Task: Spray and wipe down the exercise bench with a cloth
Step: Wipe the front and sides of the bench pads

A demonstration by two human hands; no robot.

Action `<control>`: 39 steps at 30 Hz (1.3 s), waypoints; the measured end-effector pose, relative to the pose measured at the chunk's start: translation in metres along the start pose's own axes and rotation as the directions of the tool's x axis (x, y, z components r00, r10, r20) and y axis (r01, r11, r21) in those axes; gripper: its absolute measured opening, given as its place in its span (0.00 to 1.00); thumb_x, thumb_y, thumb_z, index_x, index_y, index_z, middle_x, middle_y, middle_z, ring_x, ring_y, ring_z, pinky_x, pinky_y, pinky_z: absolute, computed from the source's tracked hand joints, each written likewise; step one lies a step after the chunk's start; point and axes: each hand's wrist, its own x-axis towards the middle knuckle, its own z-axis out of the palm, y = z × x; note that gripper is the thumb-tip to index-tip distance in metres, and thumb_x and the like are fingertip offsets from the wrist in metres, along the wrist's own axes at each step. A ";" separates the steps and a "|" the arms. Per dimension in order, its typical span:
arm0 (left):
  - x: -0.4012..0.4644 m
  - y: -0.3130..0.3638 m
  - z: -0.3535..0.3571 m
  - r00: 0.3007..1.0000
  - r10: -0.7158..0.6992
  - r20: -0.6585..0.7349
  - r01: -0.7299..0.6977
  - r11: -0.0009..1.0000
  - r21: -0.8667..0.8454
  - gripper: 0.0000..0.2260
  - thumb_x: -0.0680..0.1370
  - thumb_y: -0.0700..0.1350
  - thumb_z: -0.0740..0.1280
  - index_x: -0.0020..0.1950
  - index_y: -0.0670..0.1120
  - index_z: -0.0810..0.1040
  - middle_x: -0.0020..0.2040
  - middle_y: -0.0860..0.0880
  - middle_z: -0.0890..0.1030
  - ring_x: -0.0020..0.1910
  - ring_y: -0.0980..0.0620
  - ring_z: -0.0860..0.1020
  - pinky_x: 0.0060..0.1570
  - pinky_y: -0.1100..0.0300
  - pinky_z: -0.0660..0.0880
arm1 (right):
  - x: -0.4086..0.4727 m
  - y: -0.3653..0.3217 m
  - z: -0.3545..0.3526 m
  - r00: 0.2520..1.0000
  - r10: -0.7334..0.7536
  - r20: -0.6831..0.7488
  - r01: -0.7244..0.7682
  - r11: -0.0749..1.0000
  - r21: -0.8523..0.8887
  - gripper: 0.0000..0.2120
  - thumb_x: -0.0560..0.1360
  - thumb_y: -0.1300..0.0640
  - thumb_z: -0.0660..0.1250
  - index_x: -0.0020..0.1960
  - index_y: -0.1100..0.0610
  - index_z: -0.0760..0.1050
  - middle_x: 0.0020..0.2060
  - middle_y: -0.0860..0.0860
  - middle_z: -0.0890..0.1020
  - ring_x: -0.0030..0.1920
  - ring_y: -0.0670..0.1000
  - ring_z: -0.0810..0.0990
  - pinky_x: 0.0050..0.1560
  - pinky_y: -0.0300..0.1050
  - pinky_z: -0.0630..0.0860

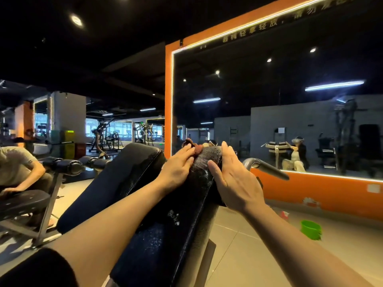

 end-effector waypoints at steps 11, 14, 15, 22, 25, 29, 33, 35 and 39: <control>0.006 -0.015 -0.004 0.992 -0.130 -0.003 0.130 0.992 0.008 0.20 0.84 0.42 0.55 0.77 0.44 0.62 0.77 0.47 0.60 0.77 0.50 0.58 0.74 0.57 0.52 | 0.000 0.006 0.006 1.000 -0.008 -0.022 0.008 0.999 -0.031 0.45 0.72 0.29 0.29 0.79 0.56 0.43 0.79 0.54 0.53 0.77 0.53 0.58 0.69 0.50 0.66; -0.010 0.021 0.006 0.992 0.114 0.062 -0.108 0.990 -0.090 0.20 0.83 0.40 0.57 0.76 0.43 0.63 0.77 0.50 0.60 0.76 0.55 0.56 0.75 0.60 0.51 | -0.001 0.005 0.003 0.999 -0.021 -0.036 0.022 0.999 0.028 0.41 0.75 0.31 0.34 0.79 0.55 0.45 0.77 0.53 0.59 0.73 0.52 0.65 0.61 0.43 0.70; -0.019 0.027 0.008 0.976 0.195 0.100 -0.187 0.979 -0.084 0.20 0.83 0.40 0.57 0.76 0.44 0.62 0.76 0.52 0.60 0.76 0.57 0.55 0.75 0.62 0.51 | -0.002 0.006 0.003 0.999 -0.026 -0.039 0.028 0.999 0.043 0.40 0.75 0.31 0.35 0.79 0.55 0.44 0.77 0.52 0.59 0.73 0.51 0.65 0.62 0.43 0.69; -0.012 -0.027 -0.008 0.994 -0.109 0.024 0.107 0.991 0.085 0.20 0.84 0.42 0.54 0.77 0.43 0.59 0.79 0.47 0.55 0.78 0.51 0.53 0.74 0.60 0.47 | -0.003 0.005 0.005 1.000 -0.011 -0.018 0.010 1.000 -0.022 0.44 0.72 0.30 0.30 0.79 0.56 0.43 0.79 0.53 0.52 0.77 0.52 0.57 0.71 0.49 0.64; -0.009 -0.001 0.002 0.996 -0.090 0.001 0.090 0.996 0.026 0.20 0.84 0.42 0.54 0.77 0.45 0.59 0.79 0.49 0.56 0.78 0.50 0.51 0.76 0.54 0.47 | -0.002 0.004 0.005 1.000 0.002 -0.022 -0.003 1.000 -0.017 0.46 0.71 0.29 0.30 0.79 0.57 0.44 0.79 0.54 0.53 0.77 0.52 0.57 0.72 0.48 0.62; -0.048 0.022 0.007 0.983 0.172 0.065 -0.170 0.985 -0.038 0.21 0.83 0.41 0.56 0.77 0.46 0.60 0.77 0.54 0.57 0.77 0.57 0.52 0.75 0.64 0.48 | -0.007 0.001 -0.001 0.999 -0.019 -0.046 0.020 0.999 0.034 0.39 0.76 0.36 0.37 0.78 0.60 0.49 0.76 0.56 0.62 0.72 0.52 0.66 0.66 0.42 0.66; -0.041 -0.014 -0.006 0.999 0.002 0.033 -0.004 0.999 0.049 0.20 0.84 0.39 0.55 0.77 0.43 0.60 0.78 0.48 0.56 0.77 0.53 0.54 0.71 0.69 0.46 | -0.010 0.002 0.001 1.000 -0.007 -0.014 0.008 0.999 0.036 0.40 0.76 0.34 0.36 0.79 0.59 0.47 0.78 0.56 0.56 0.76 0.53 0.59 0.72 0.48 0.61; -0.033 -0.011 -0.008 0.989 -0.143 -0.038 0.145 0.988 0.044 0.20 0.84 0.41 0.54 0.77 0.42 0.59 0.79 0.46 0.57 0.77 0.50 0.54 0.73 0.62 0.47 | -0.010 0.002 0.001 1.000 0.016 -0.004 -0.016 1.000 0.013 0.41 0.75 0.33 0.35 0.79 0.59 0.46 0.78 0.56 0.55 0.77 0.53 0.57 0.73 0.48 0.60; -0.073 0.031 0.010 0.999 0.029 -0.019 -0.030 0.999 -0.045 0.20 0.84 0.41 0.56 0.76 0.46 0.62 0.77 0.53 0.60 0.76 0.57 0.55 0.67 0.72 0.47 | -0.012 -0.001 -0.004 0.999 0.031 -0.012 -0.031 0.999 0.024 0.39 0.77 0.34 0.37 0.78 0.60 0.51 0.75 0.58 0.64 0.72 0.54 0.67 0.65 0.46 0.69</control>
